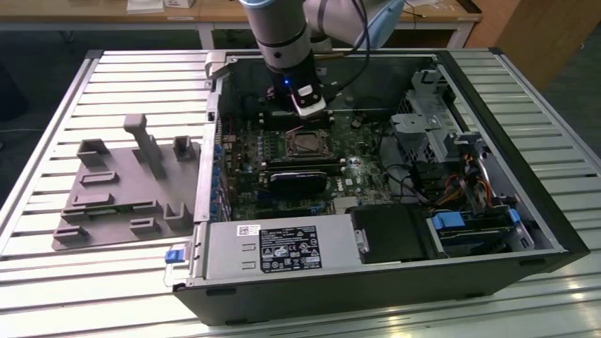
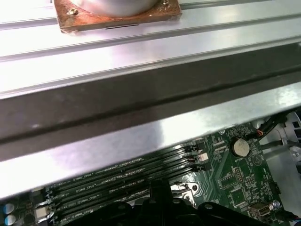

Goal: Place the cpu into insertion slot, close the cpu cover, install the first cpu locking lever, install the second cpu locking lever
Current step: 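Install the first cpu locking lever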

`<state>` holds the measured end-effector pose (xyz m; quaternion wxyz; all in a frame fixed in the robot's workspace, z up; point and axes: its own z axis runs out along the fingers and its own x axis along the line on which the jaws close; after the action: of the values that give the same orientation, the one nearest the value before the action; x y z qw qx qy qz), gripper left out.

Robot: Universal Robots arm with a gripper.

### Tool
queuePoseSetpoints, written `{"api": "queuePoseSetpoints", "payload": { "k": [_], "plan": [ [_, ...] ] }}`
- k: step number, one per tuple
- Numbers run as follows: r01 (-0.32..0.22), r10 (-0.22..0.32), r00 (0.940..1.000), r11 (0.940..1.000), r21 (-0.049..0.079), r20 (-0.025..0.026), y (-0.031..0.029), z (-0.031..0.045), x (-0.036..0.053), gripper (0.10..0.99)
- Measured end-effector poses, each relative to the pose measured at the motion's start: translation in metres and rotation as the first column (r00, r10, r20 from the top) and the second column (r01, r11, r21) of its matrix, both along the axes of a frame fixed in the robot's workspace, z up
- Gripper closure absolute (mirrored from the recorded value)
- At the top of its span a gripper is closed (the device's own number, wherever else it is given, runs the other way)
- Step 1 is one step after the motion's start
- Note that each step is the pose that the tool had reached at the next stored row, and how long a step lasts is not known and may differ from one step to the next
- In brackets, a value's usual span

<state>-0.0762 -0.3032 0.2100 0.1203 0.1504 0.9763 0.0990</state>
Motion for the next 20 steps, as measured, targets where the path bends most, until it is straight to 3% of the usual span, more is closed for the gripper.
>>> {"api": "queuePoseSetpoints", "payload": {
  "k": [7, 13, 20],
  "plan": [
    [0.056, -0.056, 0.9984, 0.9984, 0.0, 0.0, 0.0021, -0.0025, 0.0016, 0.984],
    [0.065, -0.065, 0.9979, 0.9979, 0.0, 0.0, 0.0074, -0.0046, 0.0016, 0.984],
    [0.072, -0.072, 0.9974, 0.9974, 0.0, -0.0001, 0.0088, -0.0092, 0.0016, 0.984]
  ]
}}
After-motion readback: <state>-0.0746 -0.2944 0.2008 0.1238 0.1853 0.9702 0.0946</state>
